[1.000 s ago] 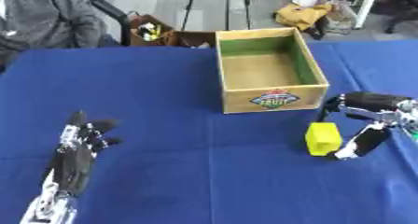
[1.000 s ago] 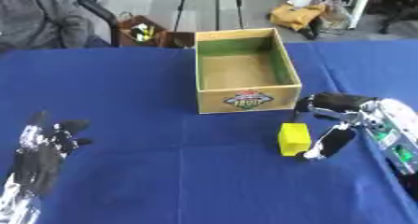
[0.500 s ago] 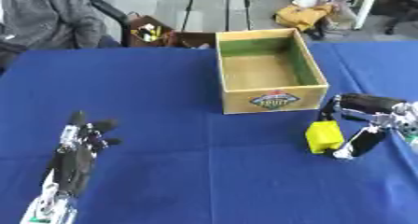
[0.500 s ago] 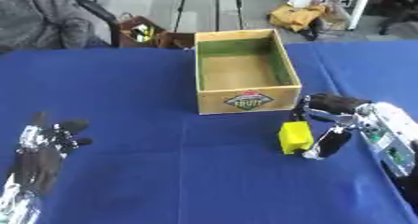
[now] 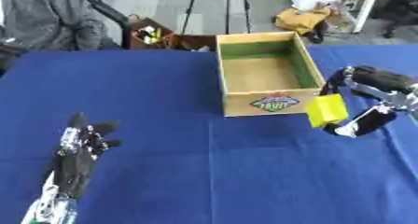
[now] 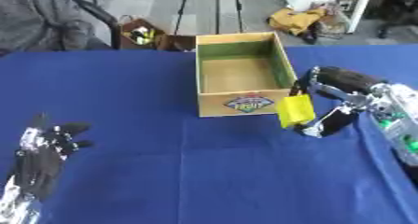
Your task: Pick up objects on the table and place them in the box.
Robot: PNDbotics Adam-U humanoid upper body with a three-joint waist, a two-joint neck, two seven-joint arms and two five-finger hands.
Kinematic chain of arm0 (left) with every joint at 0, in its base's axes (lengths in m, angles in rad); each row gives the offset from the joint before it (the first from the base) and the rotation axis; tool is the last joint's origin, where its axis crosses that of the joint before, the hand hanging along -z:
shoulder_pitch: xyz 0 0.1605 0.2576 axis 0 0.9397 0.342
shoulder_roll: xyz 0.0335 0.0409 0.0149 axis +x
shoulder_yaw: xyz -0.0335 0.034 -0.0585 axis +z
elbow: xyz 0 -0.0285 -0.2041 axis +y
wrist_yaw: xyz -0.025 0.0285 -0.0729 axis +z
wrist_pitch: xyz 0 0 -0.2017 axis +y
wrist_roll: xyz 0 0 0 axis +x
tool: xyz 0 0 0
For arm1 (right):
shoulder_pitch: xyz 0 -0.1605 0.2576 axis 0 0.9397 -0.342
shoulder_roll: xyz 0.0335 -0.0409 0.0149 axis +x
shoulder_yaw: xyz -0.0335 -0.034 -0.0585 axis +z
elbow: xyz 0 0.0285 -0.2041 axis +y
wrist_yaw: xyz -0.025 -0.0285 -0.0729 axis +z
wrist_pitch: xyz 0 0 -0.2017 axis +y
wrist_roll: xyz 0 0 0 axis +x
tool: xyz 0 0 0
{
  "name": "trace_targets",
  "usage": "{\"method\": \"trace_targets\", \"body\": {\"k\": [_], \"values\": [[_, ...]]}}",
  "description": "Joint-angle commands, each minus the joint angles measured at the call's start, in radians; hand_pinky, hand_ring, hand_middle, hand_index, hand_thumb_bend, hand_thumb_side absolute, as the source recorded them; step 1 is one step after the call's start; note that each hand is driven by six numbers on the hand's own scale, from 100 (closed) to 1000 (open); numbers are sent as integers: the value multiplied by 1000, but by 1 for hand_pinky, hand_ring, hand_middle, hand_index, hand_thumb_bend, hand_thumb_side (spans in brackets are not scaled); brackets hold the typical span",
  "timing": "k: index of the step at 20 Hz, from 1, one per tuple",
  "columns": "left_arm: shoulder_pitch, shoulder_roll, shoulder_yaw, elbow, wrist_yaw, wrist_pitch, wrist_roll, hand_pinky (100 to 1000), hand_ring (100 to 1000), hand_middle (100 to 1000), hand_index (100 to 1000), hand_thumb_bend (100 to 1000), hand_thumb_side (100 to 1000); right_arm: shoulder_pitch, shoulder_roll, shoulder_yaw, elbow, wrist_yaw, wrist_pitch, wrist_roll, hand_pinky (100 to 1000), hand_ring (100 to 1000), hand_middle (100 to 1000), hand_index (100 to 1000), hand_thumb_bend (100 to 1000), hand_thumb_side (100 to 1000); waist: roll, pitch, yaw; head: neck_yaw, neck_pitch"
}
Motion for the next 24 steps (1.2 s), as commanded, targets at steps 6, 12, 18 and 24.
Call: {"method": "trace_targets", "body": {"k": [6, 12, 18, 24], "values": [[-24, 14, -32, -11, -5, 6, -29, 730, 882, 710, 657, 356, 1000, -157, 20, -90, 248, 85, 127, -162, 791, 784, 376, 393, 114, 177, -15, 1, 82, -27, -46], [-57, 4, -63, -14, -3, 12, -59, 730, 882, 709, 657, 358, 1000, -228, 52, -142, 475, 220, 220, -377, 808, 807, 445, 462, 100, 221, -32, 20, 182, -88, -85], [-73, -1, -78, -16, 0, 15, -76, 730, 882, 709, 657, 357, 1000, -243, 64, -156, 562, 287, 248, -492, 812, 812, 457, 475, 100, 236, -36, 27, 229, -129, -101], [-79, -2, -82, -17, 0, 15, -80, 730, 882, 709, 656, 356, 1000, -236, 74, -149, 583, 300, 238, -500, 917, 871, 674, 713, 223, 568, -32, 34, 238, -148, -106]]}}
